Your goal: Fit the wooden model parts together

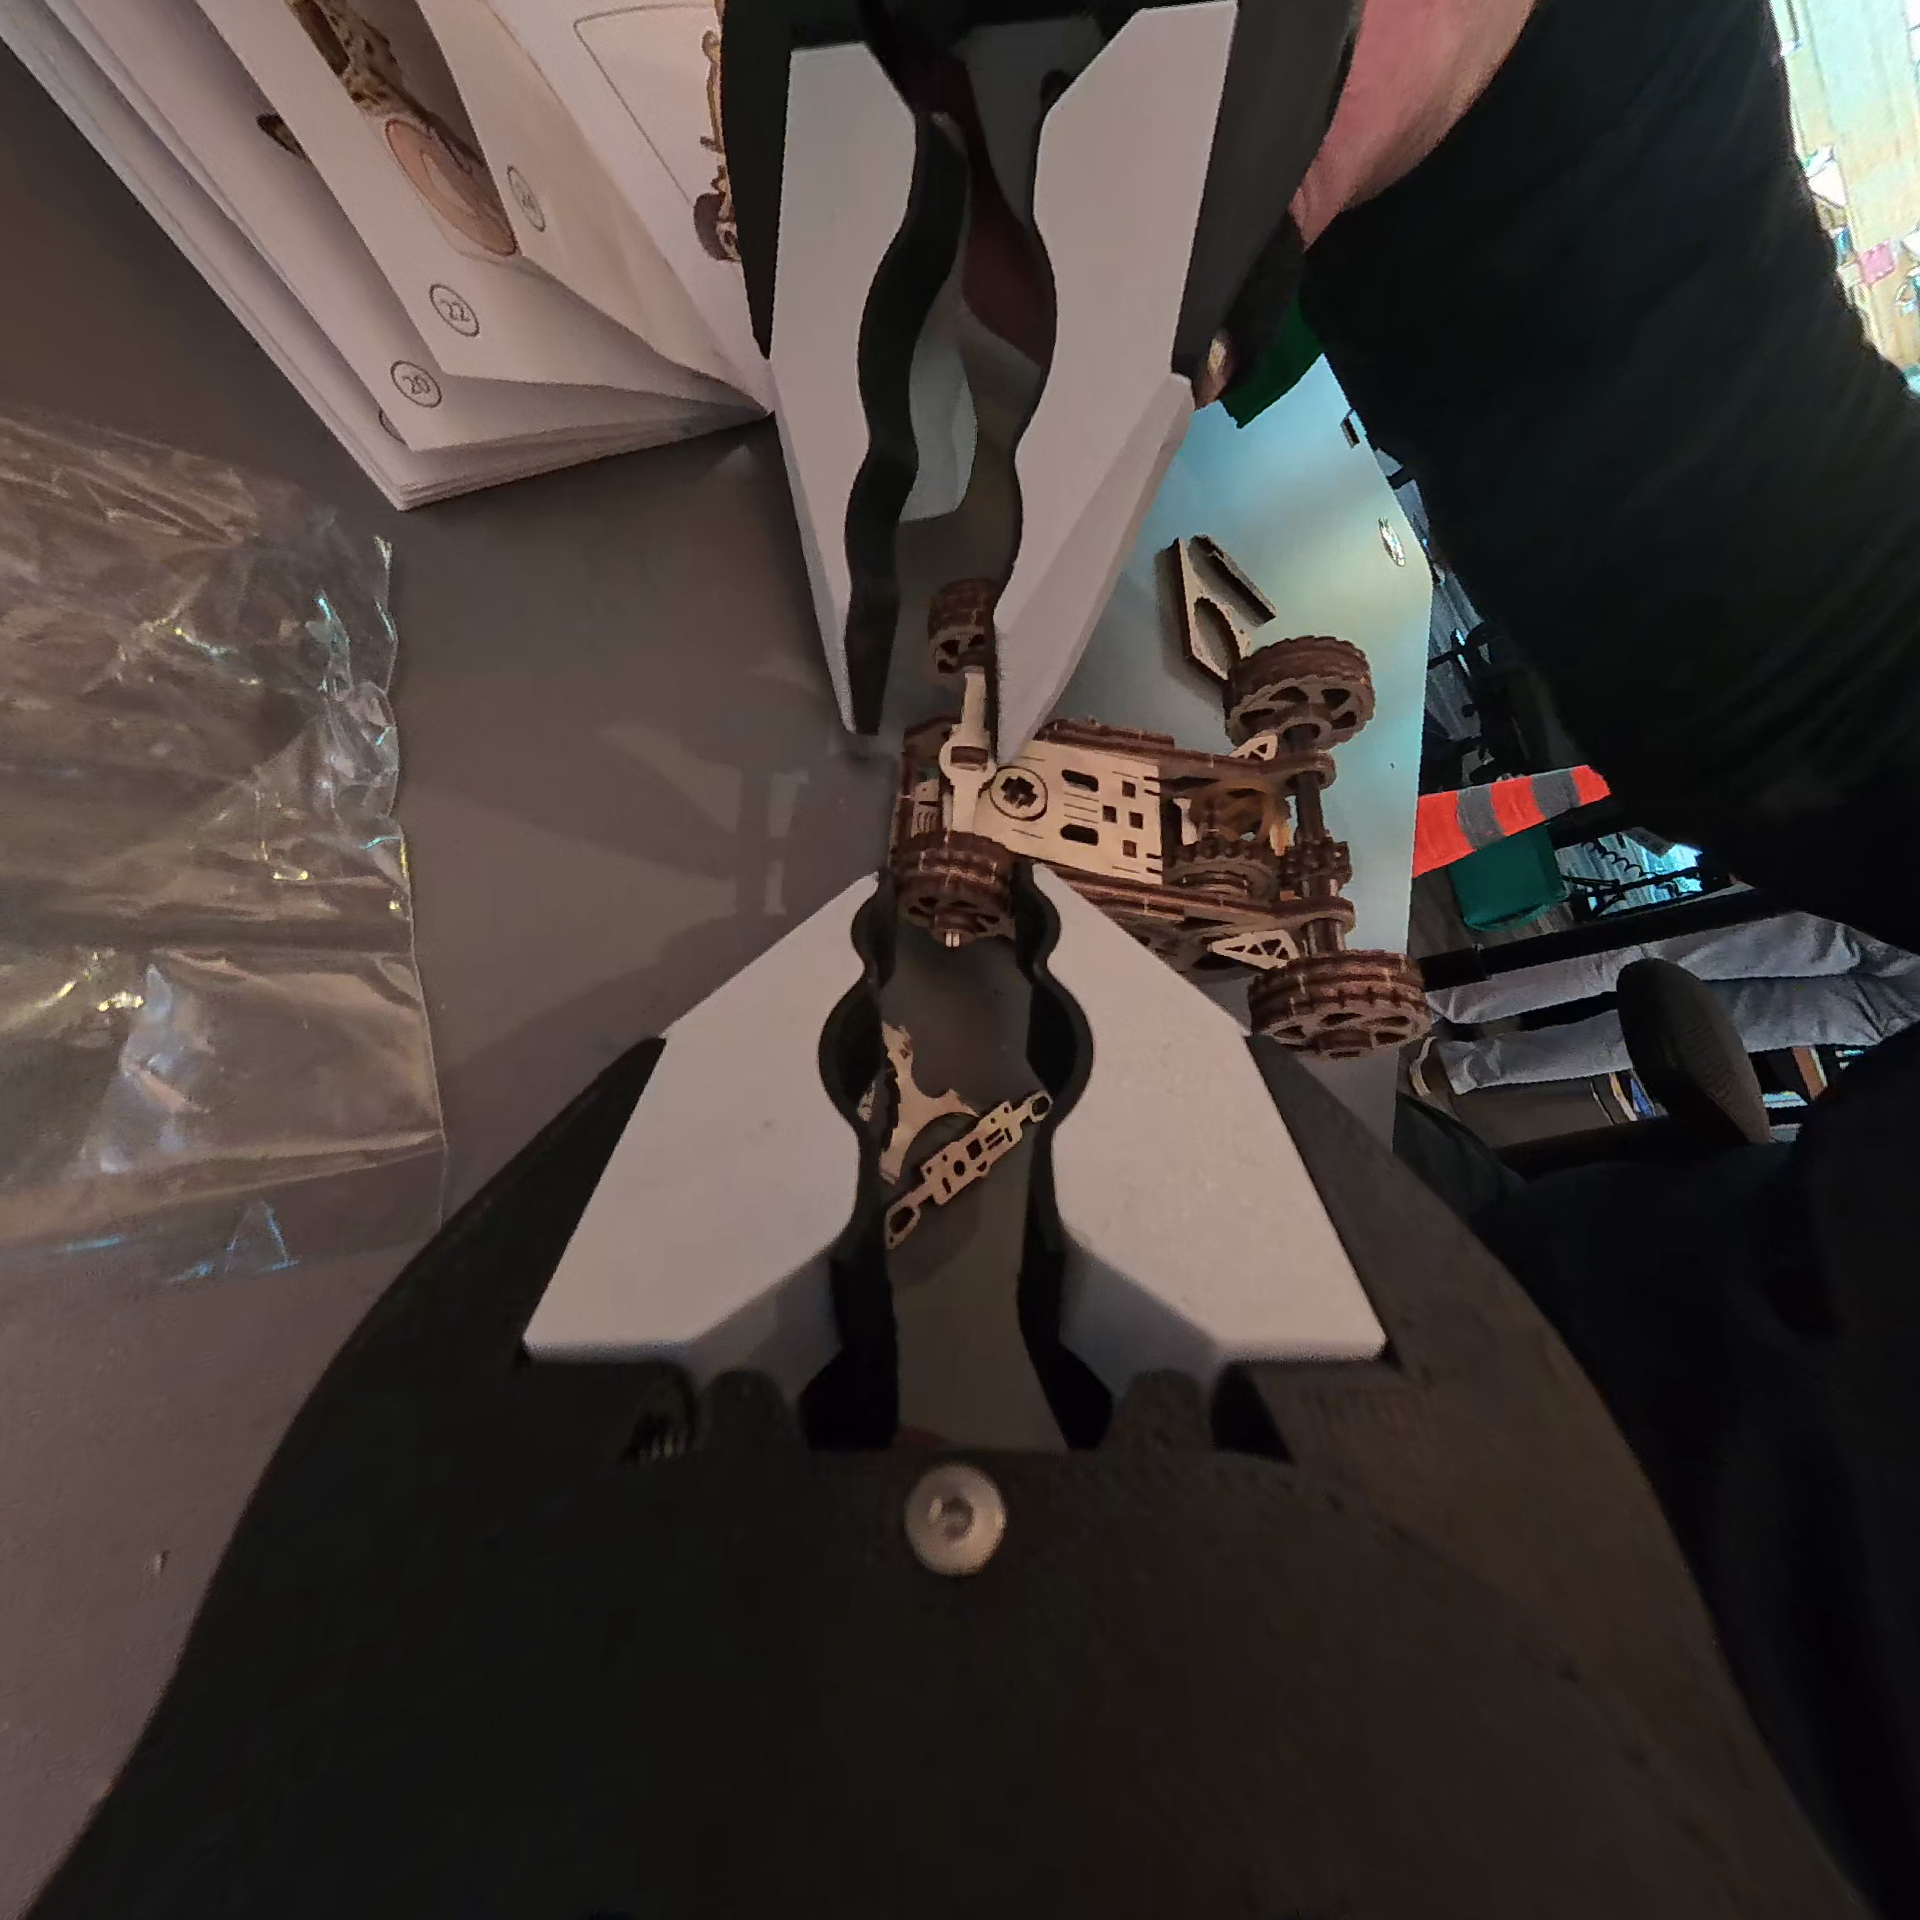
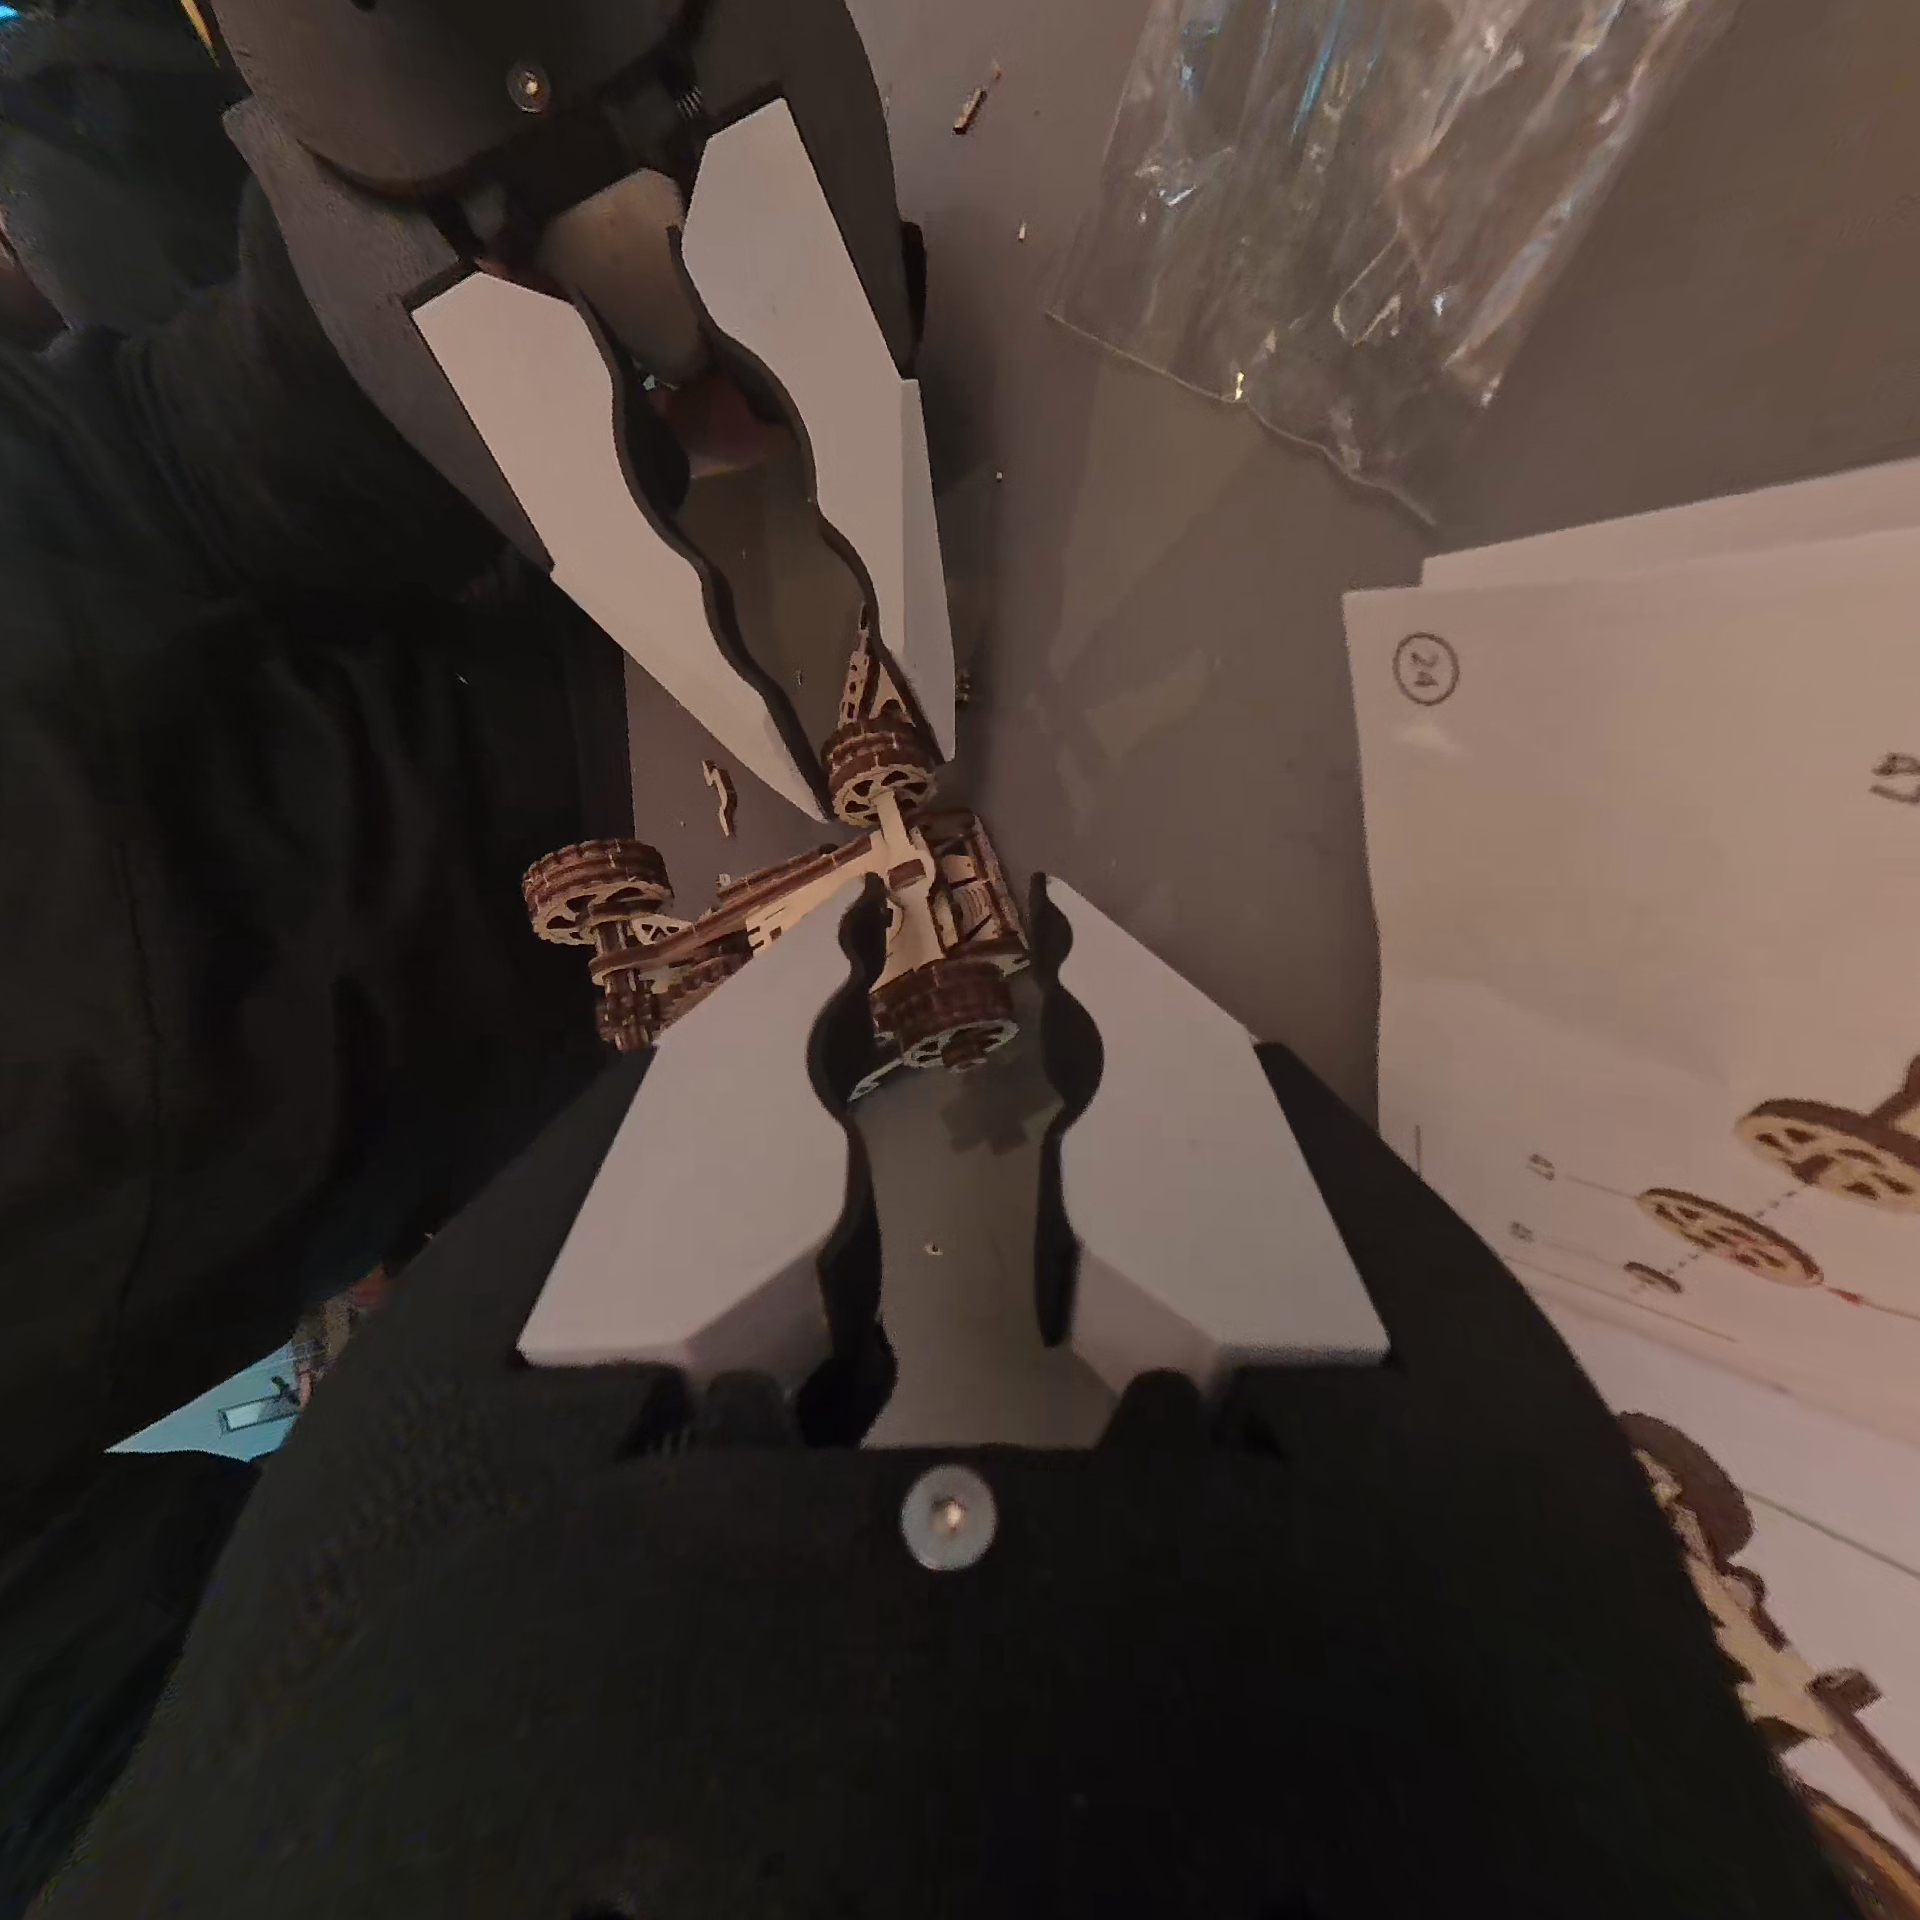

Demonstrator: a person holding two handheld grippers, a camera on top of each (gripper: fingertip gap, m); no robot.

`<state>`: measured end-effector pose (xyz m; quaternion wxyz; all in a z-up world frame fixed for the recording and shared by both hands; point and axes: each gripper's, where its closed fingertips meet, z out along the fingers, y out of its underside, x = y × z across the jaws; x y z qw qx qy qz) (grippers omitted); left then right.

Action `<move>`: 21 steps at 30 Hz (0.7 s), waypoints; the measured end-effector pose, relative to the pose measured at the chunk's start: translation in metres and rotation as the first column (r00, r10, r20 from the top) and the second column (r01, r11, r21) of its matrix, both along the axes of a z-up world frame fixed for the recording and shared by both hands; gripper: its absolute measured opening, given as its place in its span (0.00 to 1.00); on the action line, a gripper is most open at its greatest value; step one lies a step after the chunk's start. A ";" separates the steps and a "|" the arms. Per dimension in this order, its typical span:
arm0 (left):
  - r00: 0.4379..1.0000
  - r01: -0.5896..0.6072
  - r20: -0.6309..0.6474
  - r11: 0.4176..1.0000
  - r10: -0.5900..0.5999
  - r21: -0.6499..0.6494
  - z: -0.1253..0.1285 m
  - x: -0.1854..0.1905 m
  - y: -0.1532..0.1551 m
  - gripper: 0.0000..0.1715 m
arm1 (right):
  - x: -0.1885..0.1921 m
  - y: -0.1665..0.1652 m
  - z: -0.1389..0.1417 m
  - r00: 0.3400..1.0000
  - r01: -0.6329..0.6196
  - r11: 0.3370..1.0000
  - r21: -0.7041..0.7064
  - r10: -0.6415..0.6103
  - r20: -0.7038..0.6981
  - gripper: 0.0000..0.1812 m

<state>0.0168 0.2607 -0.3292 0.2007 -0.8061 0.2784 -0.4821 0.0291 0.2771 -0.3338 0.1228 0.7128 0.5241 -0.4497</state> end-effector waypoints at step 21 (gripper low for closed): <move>0.982 -0.167 0.041 0.952 0.183 -0.257 0.006 0.006 -0.026 0.34 | 0.003 -0.017 0.001 0.995 0.063 0.997 -0.041 -0.066 -0.074 0.04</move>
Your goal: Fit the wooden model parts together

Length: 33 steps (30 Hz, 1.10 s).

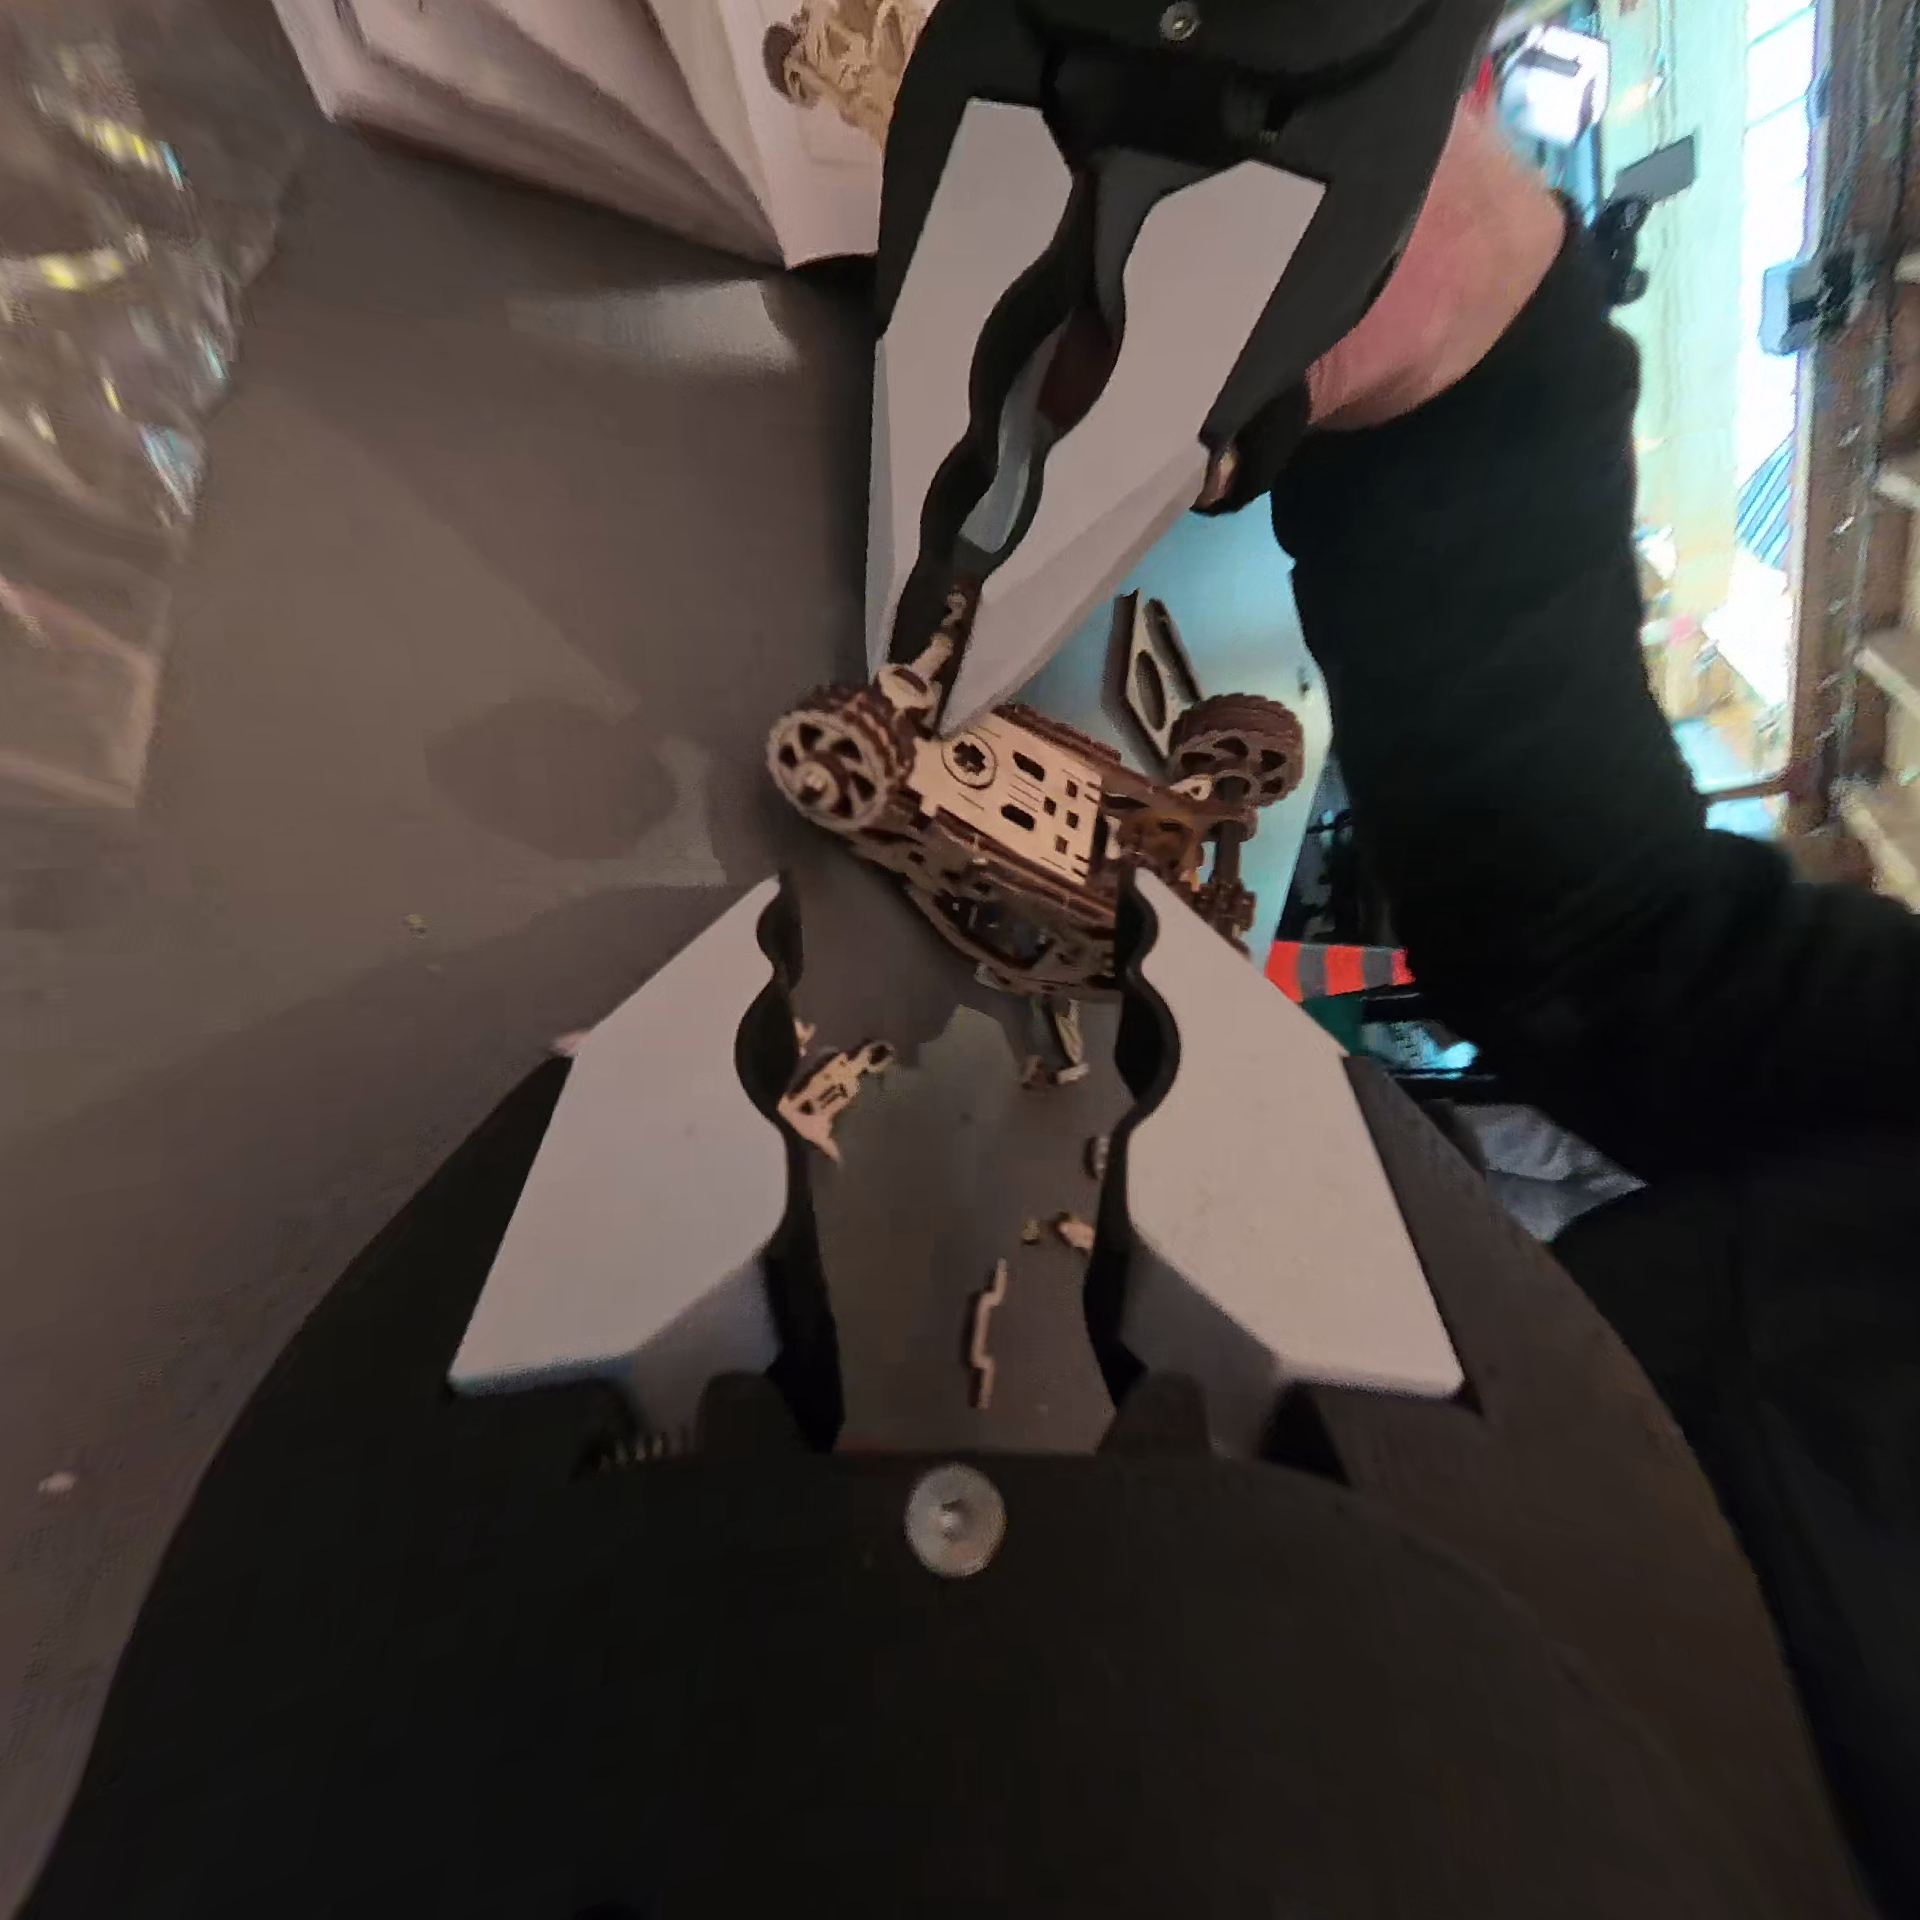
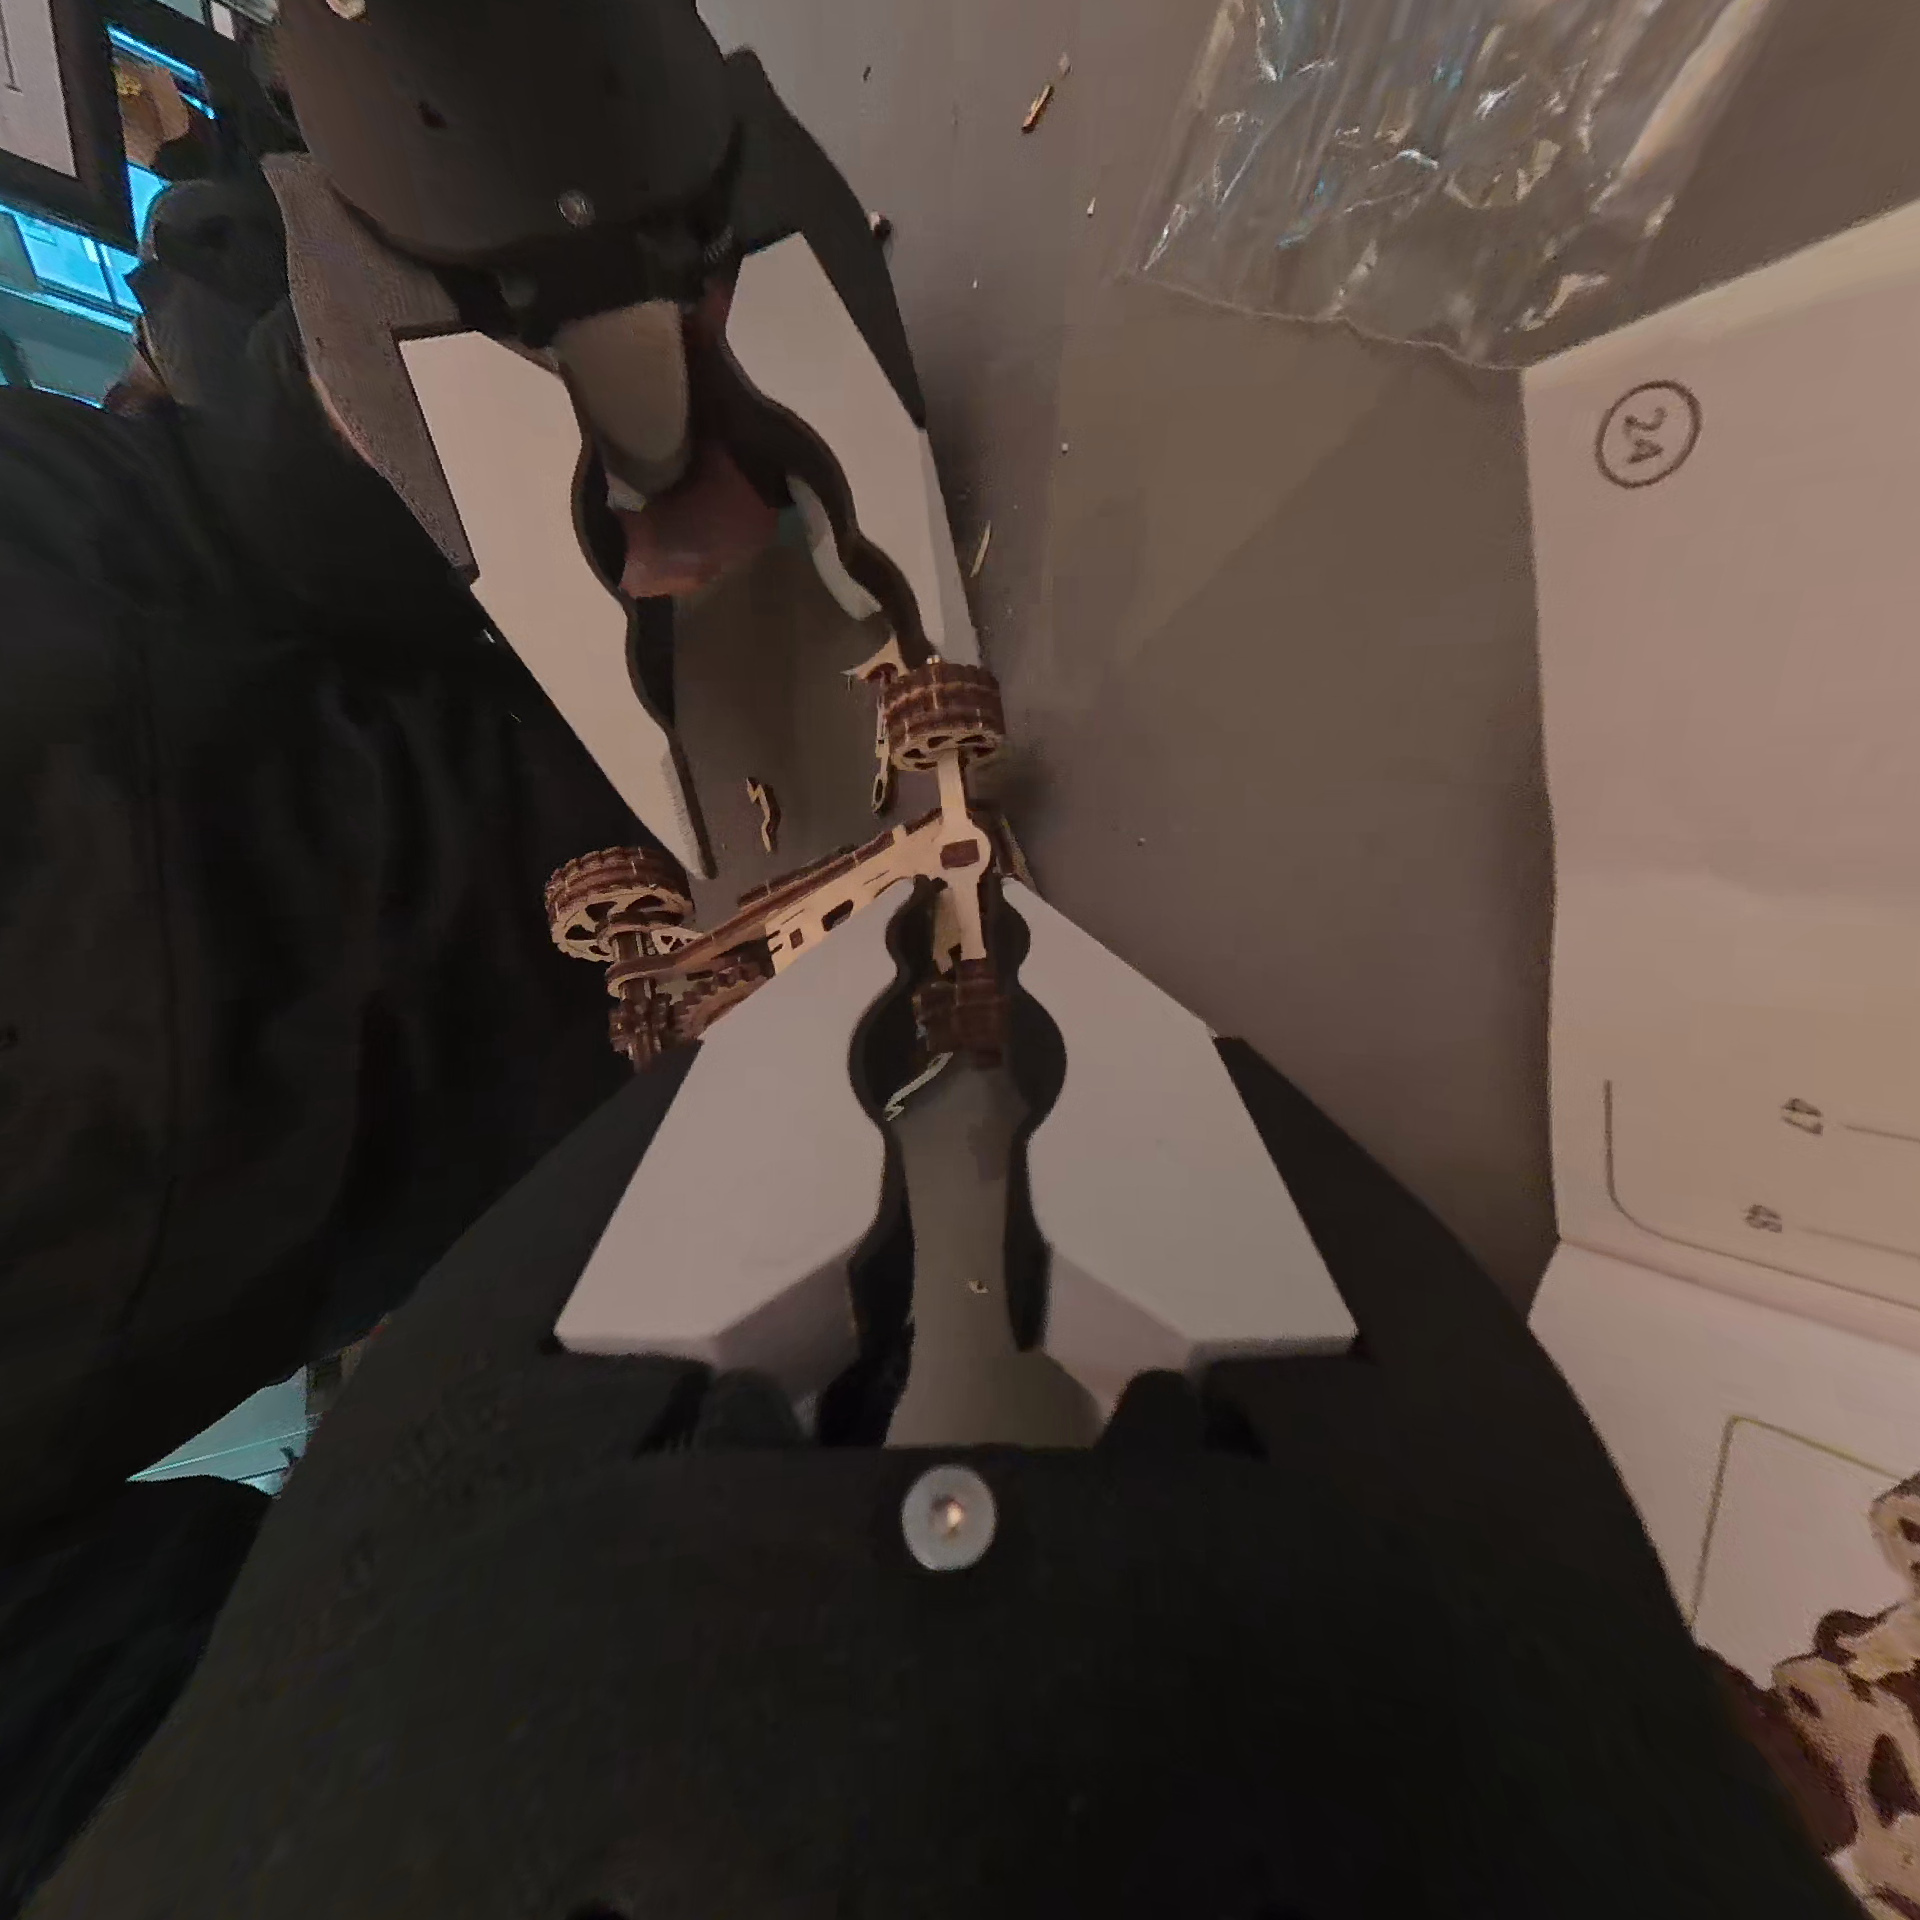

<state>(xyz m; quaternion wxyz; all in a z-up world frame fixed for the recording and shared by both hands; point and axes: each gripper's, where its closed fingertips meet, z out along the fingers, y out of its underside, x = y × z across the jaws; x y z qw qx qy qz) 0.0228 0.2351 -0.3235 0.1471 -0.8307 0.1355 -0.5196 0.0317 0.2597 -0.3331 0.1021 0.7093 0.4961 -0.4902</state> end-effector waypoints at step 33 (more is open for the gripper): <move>1.000 -0.011 0.008 0.949 0.009 0.315 0.048 0.034 -0.001 0.14 | 0.024 0.000 0.085 0.849 0.407 0.899 0.162 -0.307 -0.429 0.02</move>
